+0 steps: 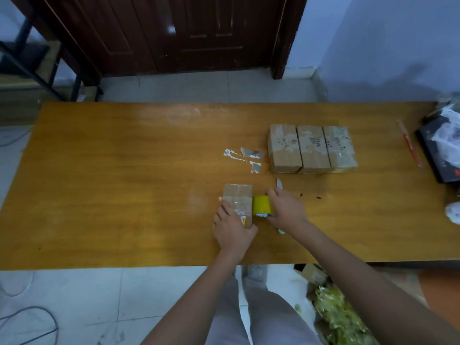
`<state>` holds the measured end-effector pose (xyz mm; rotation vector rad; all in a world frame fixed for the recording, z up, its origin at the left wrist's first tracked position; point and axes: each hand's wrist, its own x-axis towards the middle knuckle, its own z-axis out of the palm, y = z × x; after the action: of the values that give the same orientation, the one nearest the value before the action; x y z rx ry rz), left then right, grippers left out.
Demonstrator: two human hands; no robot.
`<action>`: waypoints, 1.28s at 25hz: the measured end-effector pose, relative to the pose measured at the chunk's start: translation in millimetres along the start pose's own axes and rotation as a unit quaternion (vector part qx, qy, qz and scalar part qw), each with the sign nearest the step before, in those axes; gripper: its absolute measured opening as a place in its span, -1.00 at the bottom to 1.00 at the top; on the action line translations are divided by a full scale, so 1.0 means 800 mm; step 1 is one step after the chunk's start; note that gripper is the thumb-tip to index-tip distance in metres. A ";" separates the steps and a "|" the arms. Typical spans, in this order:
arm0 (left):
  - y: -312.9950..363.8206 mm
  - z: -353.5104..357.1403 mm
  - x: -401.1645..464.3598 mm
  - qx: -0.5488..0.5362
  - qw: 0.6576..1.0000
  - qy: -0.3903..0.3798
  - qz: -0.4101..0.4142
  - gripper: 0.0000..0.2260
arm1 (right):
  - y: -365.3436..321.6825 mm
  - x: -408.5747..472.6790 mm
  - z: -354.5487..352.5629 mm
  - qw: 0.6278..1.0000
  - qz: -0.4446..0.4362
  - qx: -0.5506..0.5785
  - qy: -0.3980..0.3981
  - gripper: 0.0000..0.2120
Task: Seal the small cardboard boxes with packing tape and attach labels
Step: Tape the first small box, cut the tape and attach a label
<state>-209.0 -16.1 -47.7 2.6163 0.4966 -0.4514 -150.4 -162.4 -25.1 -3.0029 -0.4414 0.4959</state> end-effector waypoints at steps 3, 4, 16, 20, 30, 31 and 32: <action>-0.015 -0.005 -0.001 -0.038 0.999 0.001 -0.008 0.06 | 0.006 -0.014 0.005 0.999 0.036 0.028 0.013 -0.66; -0.021 -0.008 0.002 -0.057 0.998 0.000 -0.012 0.06 | 0.005 -0.015 0.002 0.997 0.042 0.059 0.024 -0.64; -0.053 -0.070 0.033 -0.114 0.993 0.037 0.015 0.02 | -0.038 0.001 -0.054 0.984 0.004 0.070 0.163 -0.62; -0.064 -0.066 0.032 -0.097 0.995 0.031 -0.010 0.00 | -0.037 0.004 -0.045 0.991 0.017 -0.011 0.134 -0.60; -0.048 -0.029 0.024 -0.006 0.999 0.021 -0.030 0.03 | 0.063 -0.026 -0.032 0.987 0.057 -0.126 0.076 -0.57; -0.044 -0.023 0.022 0.007 0.999 0.023 -0.033 0.04 | 0.071 -0.029 -0.028 0.987 0.061 -0.134 0.067 -0.58; -0.041 -0.019 0.020 0.021 0.999 0.026 -0.038 0.04 | 0.077 -0.031 -0.024 0.986 0.062 -0.141 0.063 -0.59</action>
<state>-205.1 22.8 -52.6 2.6622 0.6105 -0.4239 -150.6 -228.8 -6.4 -3.3255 -0.3440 0.2687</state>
